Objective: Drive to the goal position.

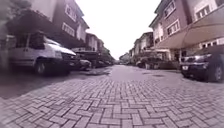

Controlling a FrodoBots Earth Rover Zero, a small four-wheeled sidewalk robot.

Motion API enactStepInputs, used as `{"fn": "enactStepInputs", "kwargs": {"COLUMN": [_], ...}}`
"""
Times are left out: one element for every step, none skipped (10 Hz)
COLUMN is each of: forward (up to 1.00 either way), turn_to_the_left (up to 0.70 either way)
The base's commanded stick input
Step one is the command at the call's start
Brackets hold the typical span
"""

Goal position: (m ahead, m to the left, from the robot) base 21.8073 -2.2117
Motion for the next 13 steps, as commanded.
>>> {"fn": "enactStepInputs", "kwargs": {"forward": [0.69, 0.69, 0.69, 0.69, 0.69, 0.69, 0.69, 0.69, 0.69, 0.69, 0.69, 0.69, 0.69], "turn_to_the_left": [0.03, 0.03, 0.03, 0.03, 0.03, 0.03, 0.03, 0.03, 0.03, 0.03, 0.03, 0.03, 0.03]}}
